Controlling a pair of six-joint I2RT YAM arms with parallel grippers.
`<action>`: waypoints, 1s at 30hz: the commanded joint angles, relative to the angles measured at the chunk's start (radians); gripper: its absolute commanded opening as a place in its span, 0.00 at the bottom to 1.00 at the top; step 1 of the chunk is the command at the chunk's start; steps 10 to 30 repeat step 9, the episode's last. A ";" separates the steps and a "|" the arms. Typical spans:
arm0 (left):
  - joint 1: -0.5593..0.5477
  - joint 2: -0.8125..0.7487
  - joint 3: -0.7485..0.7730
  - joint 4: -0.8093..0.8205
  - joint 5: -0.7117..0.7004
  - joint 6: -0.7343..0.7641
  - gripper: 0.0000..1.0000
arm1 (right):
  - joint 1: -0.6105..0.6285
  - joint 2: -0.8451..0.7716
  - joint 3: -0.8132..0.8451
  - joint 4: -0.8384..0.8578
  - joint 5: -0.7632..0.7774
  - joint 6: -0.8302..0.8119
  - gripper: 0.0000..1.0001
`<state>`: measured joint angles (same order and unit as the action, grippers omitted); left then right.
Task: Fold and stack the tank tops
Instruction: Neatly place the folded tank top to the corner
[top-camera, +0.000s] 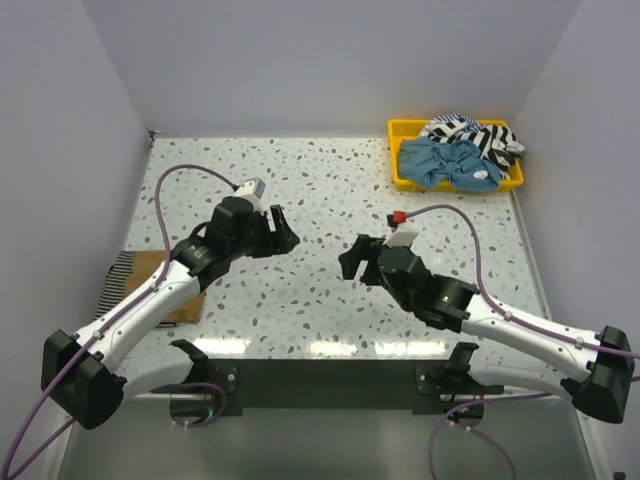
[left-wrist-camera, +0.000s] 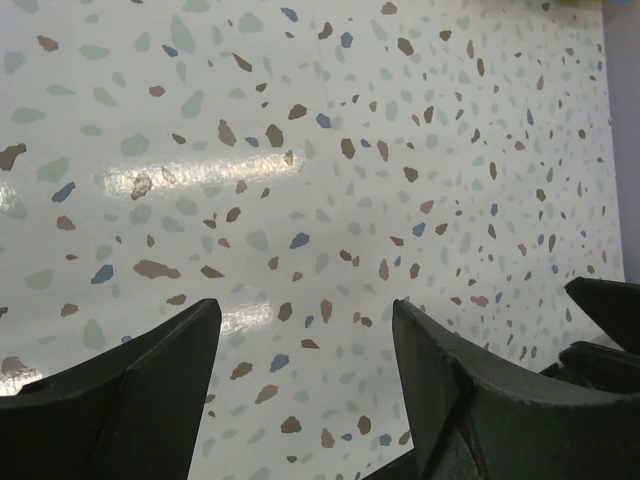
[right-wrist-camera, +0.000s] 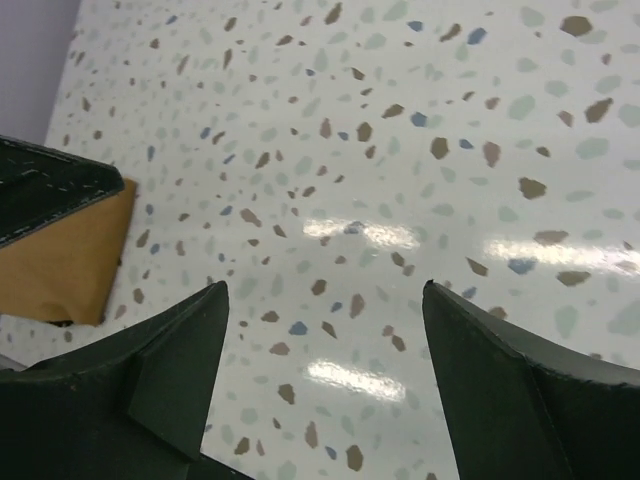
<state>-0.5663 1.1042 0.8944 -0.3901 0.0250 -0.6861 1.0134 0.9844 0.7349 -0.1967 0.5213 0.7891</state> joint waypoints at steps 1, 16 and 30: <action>-0.010 0.013 -0.061 0.098 -0.059 0.033 0.75 | -0.001 -0.056 -0.006 -0.184 0.121 0.029 0.83; -0.020 0.011 -0.152 0.155 -0.031 0.031 0.75 | -0.001 -0.092 0.001 -0.306 0.200 0.045 0.97; -0.020 0.011 -0.152 0.155 -0.031 0.031 0.75 | -0.001 -0.092 0.001 -0.306 0.200 0.045 0.97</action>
